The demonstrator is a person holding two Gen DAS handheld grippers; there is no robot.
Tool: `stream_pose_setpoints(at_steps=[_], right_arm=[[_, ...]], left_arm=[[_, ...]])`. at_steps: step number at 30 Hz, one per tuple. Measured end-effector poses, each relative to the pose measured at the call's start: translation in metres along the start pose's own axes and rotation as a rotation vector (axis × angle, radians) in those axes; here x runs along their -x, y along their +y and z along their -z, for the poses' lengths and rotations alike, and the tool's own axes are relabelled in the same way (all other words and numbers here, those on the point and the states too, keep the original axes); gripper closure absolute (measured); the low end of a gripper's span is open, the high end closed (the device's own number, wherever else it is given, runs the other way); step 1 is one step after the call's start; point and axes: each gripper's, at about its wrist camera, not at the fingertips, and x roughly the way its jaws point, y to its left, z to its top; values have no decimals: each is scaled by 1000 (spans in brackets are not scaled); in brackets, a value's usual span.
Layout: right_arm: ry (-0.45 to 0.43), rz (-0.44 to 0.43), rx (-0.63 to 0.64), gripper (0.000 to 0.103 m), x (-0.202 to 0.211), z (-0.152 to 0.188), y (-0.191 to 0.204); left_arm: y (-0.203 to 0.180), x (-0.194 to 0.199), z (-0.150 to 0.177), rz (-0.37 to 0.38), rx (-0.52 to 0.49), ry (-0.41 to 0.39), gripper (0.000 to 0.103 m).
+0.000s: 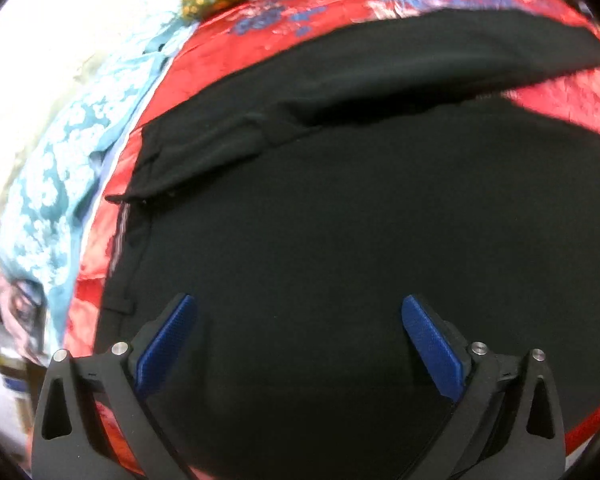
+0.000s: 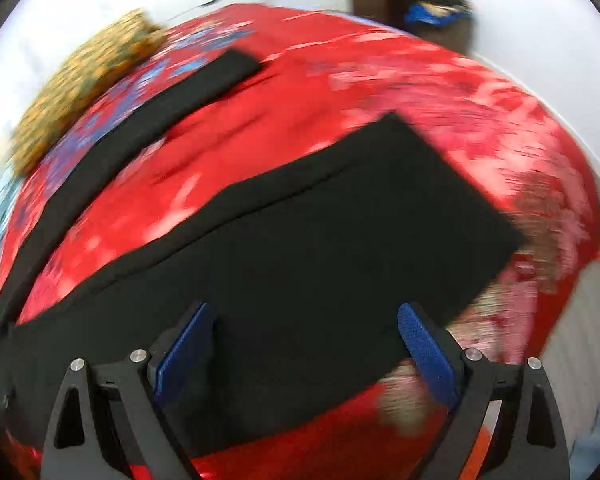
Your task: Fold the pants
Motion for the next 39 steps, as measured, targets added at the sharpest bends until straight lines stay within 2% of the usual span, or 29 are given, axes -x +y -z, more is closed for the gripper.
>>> stream_pose_setpoints(at_steps=[2,6,8,9,11,14,17,18,22,23,25,28,30,32,35,36,37,38,39], right_arm=[[-22,63,-31,10,12,0,-7],[-145,11,-24,9,53,6,9],[-171,-32,48,6,68,4,31],[-169,-62,83,6,72,0,41],[-159,-104,137,6,72,-15,57],[-153,-170,190,6,65,-53,82],[-136,-241,200,6,42,-114,100],[-118,-251,213,6,26,-144,107],[-74,-243,261,6,-31,-226,122],[-66,-214,278,6,-49,-248,126],[-36,-194,308,7,-79,-279,135],[4,-129,345,10,-126,-314,143],[32,-88,356,17,-157,-333,149],[64,-59,348,31,-186,-344,150],[60,-40,307,40,-211,-352,144],[62,-56,295,50,-212,-352,142],[50,-92,294,79,-209,-351,143],[11,-115,309,90,-198,-349,147],[-18,-125,324,92,-188,-345,150]], left_arm=[[9,-6,0,39,43,22,0],[39,-21,-3,214,198,130,0],[45,-15,-10,200,210,164,1],[50,-8,-20,169,228,138,1],[61,11,-41,182,266,23,1],[68,27,-75,199,296,-90,1],[63,15,-94,213,306,-89,1],[62,0,-94,207,308,-77,1],[46,-46,-72,155,304,20,0],[44,-54,-65,166,308,11,0],[44,-49,-50,169,321,-108,0],[41,-48,-50,153,313,-121,0],[43,-50,-49,152,316,-142,0],[41,-51,-47,144,314,-151,0],[39,-51,-46,130,308,-164,0],[38,-52,-46,129,308,-166,0],[39,-53,-47,129,308,-167,0],[39,-54,-48,128,307,-167,0],[39,-55,-48,127,307,-167,0]])
